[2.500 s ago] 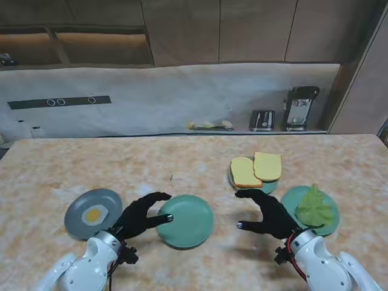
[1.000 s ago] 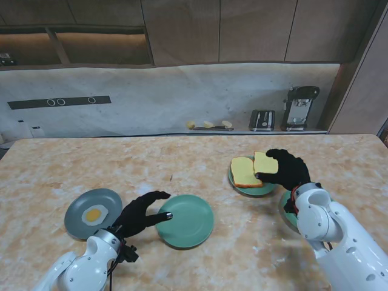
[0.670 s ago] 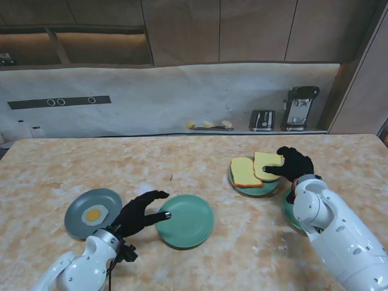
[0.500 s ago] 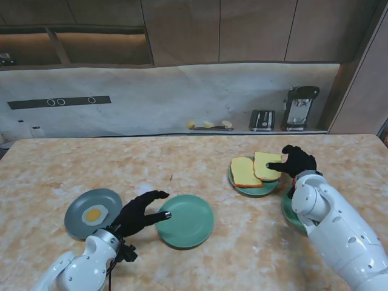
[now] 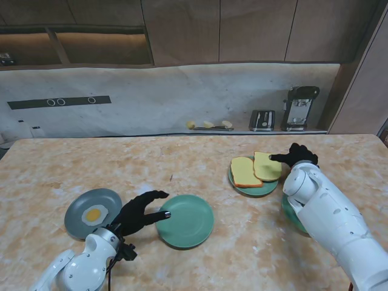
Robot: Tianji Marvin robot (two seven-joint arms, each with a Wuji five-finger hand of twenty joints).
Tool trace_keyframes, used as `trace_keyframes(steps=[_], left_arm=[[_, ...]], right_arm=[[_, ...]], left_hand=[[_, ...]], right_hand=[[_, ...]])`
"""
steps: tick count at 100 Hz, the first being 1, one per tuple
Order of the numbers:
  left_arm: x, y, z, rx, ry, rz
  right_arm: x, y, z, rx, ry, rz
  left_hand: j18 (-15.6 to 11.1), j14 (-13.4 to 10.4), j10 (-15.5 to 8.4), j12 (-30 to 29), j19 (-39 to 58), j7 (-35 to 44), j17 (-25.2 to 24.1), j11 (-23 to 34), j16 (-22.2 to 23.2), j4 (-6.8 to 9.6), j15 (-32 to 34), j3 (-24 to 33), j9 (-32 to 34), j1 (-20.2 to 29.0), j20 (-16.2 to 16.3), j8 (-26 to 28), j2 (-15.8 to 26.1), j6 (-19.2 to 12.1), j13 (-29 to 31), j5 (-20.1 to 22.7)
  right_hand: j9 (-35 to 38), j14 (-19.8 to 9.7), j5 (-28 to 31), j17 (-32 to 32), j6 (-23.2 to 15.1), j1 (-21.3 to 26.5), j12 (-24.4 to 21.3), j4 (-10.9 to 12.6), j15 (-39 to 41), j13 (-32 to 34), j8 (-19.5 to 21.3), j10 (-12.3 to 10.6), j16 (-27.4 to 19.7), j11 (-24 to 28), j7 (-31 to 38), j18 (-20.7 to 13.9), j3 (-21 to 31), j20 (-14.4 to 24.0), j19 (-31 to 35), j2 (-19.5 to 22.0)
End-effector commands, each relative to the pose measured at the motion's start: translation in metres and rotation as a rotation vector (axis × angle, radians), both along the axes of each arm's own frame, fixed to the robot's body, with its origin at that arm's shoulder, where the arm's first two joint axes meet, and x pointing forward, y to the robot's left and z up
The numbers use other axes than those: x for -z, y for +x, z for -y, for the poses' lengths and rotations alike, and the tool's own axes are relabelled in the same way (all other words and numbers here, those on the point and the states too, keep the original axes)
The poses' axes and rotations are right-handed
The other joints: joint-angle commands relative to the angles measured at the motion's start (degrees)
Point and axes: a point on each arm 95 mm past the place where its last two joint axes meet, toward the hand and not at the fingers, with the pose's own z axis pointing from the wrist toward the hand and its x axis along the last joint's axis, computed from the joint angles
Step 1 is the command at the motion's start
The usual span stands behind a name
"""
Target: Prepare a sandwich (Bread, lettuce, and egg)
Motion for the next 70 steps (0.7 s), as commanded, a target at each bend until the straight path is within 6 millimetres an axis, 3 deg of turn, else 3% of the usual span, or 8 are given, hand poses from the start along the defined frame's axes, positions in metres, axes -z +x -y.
trace_keyframes(steps=[1, 22, 70], left_arm=[[0.001, 0.0, 0.0, 0.004, 0.006, -0.013], [0.001, 0.001, -0.002, 0.001, 0.013, -0.011], [0.002, 0.001, -0.006, -0.006, 0.028, -0.02]], right_arm=[[0.0, 0.004, -0.013, -0.008, 0.017, -0.017], [0.004, 0.015, -0.018, 0.054, 0.05, -0.055], [0.016, 0.029, -0.023, 0.103, 0.04, -0.117]], left_hand=[[-0.1, -0.4, -0.4, 0.5, -0.7, -0.3, -0.6, -0.7, 0.0, -0.07, -0.8, -0.6, 1.0, 0.4, 0.8, 0.7, 0.6, -1.3, 0.9, 1.2], [0.0, -0.3, -0.4, 0.5, -0.8, -0.2, -0.6, -0.6, 0.0, -0.07, -0.8, -0.6, 0.9, 0.4, 0.9, 0.8, 0.7, -1.3, 0.9, 1.3], [0.1, -0.4, -0.4, 0.5, -1.0, 0.0, -0.7, -0.6, 0.0, -0.06, -0.8, -0.6, 1.0, 0.5, 0.9, 0.9, 0.6, -1.5, 0.9, 1.6]], right_hand=[[1.9, 1.3, 1.6, 0.6, 1.5, -3.4, -27.9, -1.5, 1.4, 1.1, 0.4, 1.5, 1.5, 0.4, 0.0, 0.1, 0.6, -1.0, 2.1, -0.2], [7.2, 4.4, 6.8, 3.9, 2.6, -5.2, -27.5, -2.1, 4.4, 4.8, 1.0, 3.8, 2.8, 1.0, 0.7, 1.4, 0.5, -0.7, 6.1, 0.6], [6.9, 5.1, 6.1, 4.2, 3.3, -2.8, -26.9, -2.2, 5.8, 4.7, 1.8, 4.4, 3.6, 1.6, 1.2, 1.2, 0.3, -1.6, 7.1, -1.1]])
